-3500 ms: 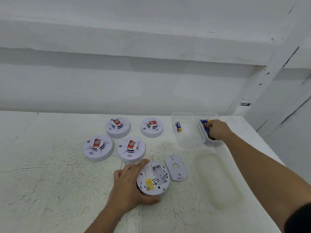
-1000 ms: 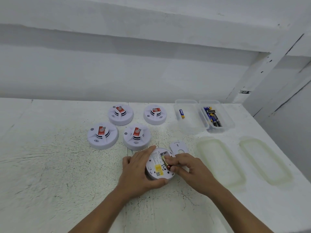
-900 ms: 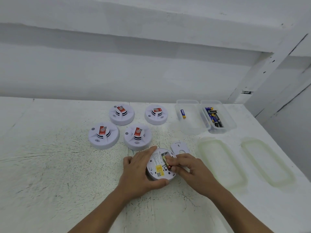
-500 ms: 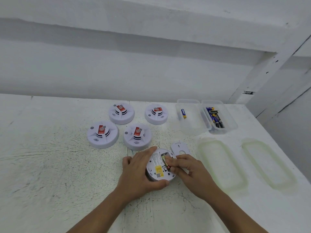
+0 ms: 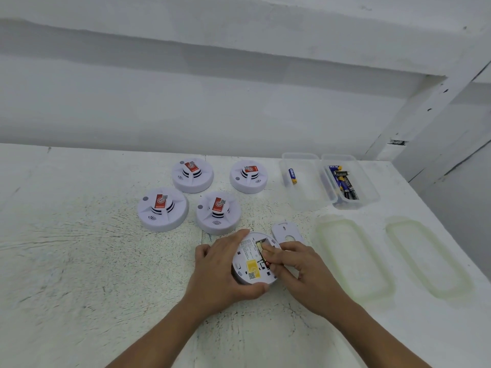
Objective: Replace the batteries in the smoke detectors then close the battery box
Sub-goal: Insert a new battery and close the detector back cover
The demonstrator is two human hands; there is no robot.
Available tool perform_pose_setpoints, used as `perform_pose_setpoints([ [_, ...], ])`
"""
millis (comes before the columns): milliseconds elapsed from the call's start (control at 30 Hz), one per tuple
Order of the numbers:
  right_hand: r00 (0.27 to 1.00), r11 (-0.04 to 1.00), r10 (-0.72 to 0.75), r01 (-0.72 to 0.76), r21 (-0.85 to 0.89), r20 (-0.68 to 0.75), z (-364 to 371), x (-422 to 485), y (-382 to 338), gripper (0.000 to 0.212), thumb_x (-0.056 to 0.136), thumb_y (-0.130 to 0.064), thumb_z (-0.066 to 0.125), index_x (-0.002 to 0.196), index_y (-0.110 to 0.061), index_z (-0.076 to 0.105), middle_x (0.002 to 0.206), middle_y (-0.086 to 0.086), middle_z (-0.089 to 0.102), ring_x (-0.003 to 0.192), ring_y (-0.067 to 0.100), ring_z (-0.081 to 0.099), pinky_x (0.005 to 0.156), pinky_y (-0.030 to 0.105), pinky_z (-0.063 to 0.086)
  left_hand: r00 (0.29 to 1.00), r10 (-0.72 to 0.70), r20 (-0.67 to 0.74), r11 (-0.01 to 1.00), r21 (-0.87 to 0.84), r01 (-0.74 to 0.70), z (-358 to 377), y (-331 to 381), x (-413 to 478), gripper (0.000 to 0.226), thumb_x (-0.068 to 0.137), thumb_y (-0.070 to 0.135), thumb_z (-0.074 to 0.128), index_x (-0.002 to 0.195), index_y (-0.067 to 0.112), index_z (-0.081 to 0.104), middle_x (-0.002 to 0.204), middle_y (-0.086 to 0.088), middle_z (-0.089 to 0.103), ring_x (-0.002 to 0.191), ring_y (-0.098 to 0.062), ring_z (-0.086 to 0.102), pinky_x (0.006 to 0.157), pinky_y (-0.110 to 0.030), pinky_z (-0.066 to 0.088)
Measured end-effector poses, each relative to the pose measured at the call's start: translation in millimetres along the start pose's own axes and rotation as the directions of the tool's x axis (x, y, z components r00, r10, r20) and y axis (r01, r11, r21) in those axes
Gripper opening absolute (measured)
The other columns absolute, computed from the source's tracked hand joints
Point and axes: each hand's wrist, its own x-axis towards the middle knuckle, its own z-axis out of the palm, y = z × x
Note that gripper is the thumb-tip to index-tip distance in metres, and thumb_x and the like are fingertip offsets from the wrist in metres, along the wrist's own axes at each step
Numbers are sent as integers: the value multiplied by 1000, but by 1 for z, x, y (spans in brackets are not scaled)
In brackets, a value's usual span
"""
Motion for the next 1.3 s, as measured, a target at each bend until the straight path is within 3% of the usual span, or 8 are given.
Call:
perform_pose_setpoints([
  [100, 992, 989, -100, 91, -116, -73, 2, -2, -1, 34, 84, -33, 48, 112, -36, 68, 113, -46, 51, 113, -6, 44, 95, 13, 22, 1000, 4, -11, 1000, 13, -4, 1, 1, 2, 103, 52, 79, 60, 141, 36, 32, 116, 42, 30, 108, 16, 28, 96, -23, 16],
  [400, 990, 956, -121, 96, -276, -75, 3, -6, -3, 40, 82, -30, 42, 111, -37, 68, 119, -31, 60, 114, -5, 41, 92, 17, 13, 1000, 6, -10, 999, 40, -6, 3, 4, 4, 108, 48, 80, 54, 141, 30, 33, 121, 28, 37, 113, 8, 34, 96, -26, 18],
  [600, 998, 994, -39, 44, -104, 49, -11, 6, -14, 41, 78, -36, 42, 107, -35, 71, 105, -43, 56, 105, -7, 45, 90, 12, 22, 1000, 4, 4, 999, 42, -4, 3, 3, 3, 106, 48, 78, 57, 140, 32, 32, 120, 32, 37, 112, 11, 32, 91, -21, 14],
  [700, 996, 995, 39, -45, 84, 75, -22, 14, -23, 28, 84, -11, 56, 100, -23, 76, 93, -33, 61, 95, -14, 55, 83, 1, 37, 1000, 1, 11, 999, 45, -1, 1, 4, 2, 106, 48, 78, 56, 141, 32, 32, 116, 40, 30, 110, 14, 29, 93, -21, 15],
  [867, 965, 982, 137, -161, 94, 225, -51, 36, -29, 25, 92, -15, 54, 95, -28, 75, 94, -16, 72, 79, 5, 65, 75, 23, 54, 1000, -12, 25, 999, 39, 11, -2, 5, 2, 106, 48, 78, 58, 141, 37, 30, 114, 44, 27, 104, 20, 25, 94, -22, 16],
  [933, 961, 974, 152, -185, 130, 230, -70, 48, -28, 25, 93, -12, 54, 95, -28, 74, 94, -16, 73, 79, 5, 66, 74, 21, 53, 999, -20, 32, 999, 42, 18, -2, 5, 2, 105, 48, 78, 59, 140, 39, 28, 114, 43, 29, 106, 23, 25, 95, -22, 16],
  [1133, 955, 899, 285, -236, 368, -85, -144, 96, 1, 28, 89, -1, 46, 86, -12, 71, 79, 7, 73, 62, 16, 62, 52, 27, 36, 998, -52, 23, 998, 40, 51, -2, 7, 4, 100, 44, 74, 62, 133, 49, 24, 113, 42, 33, 106, 18, 29, 98, -21, 16],
  [1300, 836, 875, 479, -479, 69, -268, -170, 137, 58, 19, 82, -2, 50, 68, -2, 62, 65, 11, 63, 57, 23, 54, 55, 25, 40, 998, -60, 5, 998, 17, 60, 0, 6, 2, 98, 42, 74, 65, 129, 52, 24, 112, 41, 36, 107, 14, 31, 96, -18, 16],
])
